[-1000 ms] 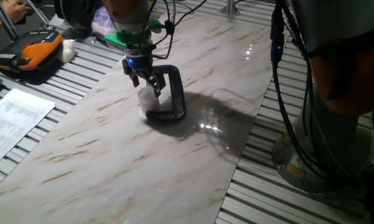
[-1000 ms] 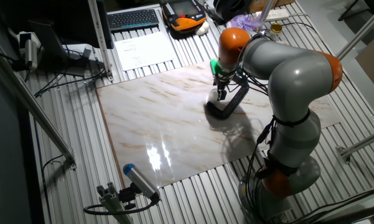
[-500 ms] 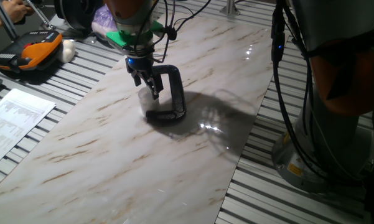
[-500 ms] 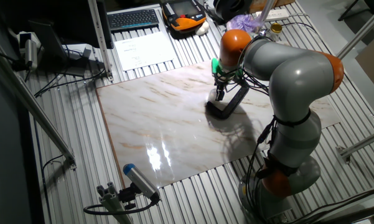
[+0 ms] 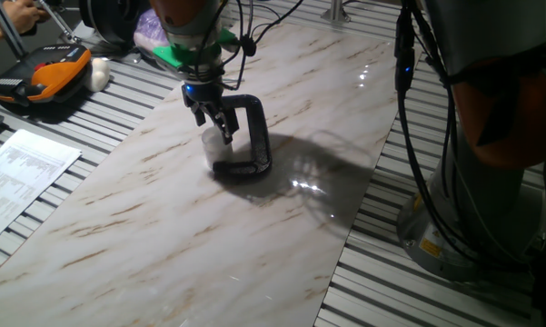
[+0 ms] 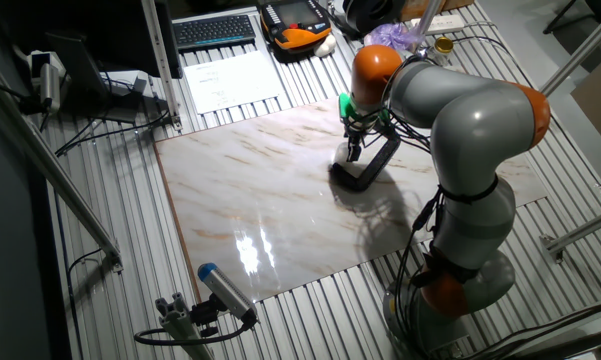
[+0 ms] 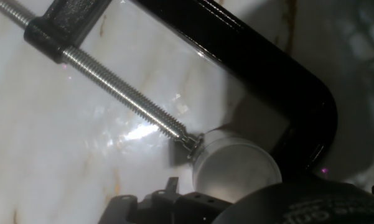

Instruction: Unscrew the lid from the jar

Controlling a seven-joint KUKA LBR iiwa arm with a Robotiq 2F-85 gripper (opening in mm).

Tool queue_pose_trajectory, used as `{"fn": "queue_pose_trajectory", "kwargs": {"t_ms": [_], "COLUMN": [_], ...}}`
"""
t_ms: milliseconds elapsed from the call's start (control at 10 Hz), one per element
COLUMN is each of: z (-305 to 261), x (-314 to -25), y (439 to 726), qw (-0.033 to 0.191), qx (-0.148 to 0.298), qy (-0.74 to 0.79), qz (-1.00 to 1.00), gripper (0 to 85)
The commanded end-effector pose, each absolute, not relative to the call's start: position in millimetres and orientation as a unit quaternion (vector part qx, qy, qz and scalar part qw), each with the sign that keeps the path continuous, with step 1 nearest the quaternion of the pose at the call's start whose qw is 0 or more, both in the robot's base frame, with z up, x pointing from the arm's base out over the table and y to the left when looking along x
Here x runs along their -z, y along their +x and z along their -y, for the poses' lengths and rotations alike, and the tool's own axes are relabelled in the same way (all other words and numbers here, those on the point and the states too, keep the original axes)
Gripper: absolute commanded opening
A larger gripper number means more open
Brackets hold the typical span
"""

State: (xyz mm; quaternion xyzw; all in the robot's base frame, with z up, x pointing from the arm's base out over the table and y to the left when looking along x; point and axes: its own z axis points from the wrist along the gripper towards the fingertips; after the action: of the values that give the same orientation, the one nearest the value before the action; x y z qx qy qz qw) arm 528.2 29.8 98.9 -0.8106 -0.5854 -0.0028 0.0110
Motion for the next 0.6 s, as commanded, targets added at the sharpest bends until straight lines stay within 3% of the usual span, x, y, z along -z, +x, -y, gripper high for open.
{"fn": "queue_pose_trajectory", "kwargs": {"t_ms": [0,500], "z": [-29.7,-29.3], "x": [-98.5,-91.5], "y": [528.0,527.8], "qw": [0.011,0.009], "qx": [0.004,0.016], "qy": [-0.811,-0.809], "qz": [0.585,0.588], "gripper": [85.0,85.0]}}
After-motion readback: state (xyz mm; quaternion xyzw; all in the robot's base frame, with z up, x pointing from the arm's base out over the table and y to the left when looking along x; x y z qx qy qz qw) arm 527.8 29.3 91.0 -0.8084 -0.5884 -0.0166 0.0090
